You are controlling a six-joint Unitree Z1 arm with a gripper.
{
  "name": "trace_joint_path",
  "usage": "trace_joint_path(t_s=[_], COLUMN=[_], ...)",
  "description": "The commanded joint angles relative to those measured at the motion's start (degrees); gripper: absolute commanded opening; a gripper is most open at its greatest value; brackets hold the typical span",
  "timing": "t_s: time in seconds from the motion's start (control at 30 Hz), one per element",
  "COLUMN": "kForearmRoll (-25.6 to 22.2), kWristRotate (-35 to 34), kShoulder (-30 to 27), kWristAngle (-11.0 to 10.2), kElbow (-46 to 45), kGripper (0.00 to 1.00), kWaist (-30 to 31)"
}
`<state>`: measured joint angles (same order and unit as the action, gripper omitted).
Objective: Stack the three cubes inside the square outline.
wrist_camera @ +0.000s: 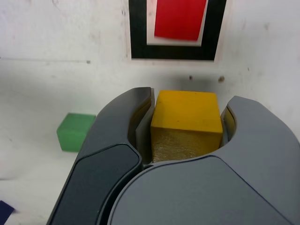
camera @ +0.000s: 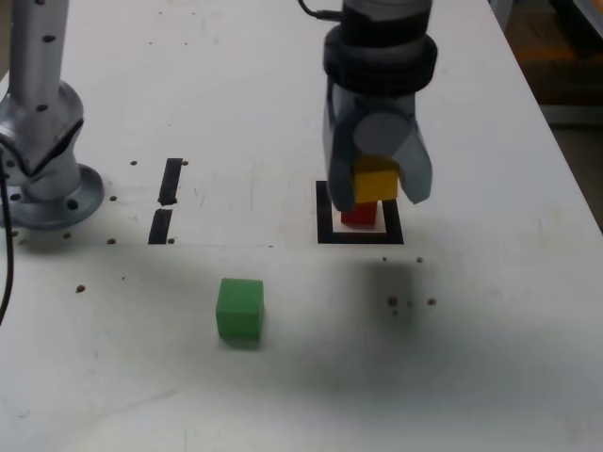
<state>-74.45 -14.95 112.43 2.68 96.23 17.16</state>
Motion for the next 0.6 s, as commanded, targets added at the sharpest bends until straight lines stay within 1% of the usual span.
trace_joint_path(t_s=[0.0,0.57], kForearmRoll=[-0.1,0.7], kWristRotate=[0.9,6.9], kShoulder=[0.4,4.8], kWristAngle=[0.2,0.7], kElbow=[-0.6,-0.6], kGripper=[0.32,0.32], kWaist=[-0.7,-7.3])
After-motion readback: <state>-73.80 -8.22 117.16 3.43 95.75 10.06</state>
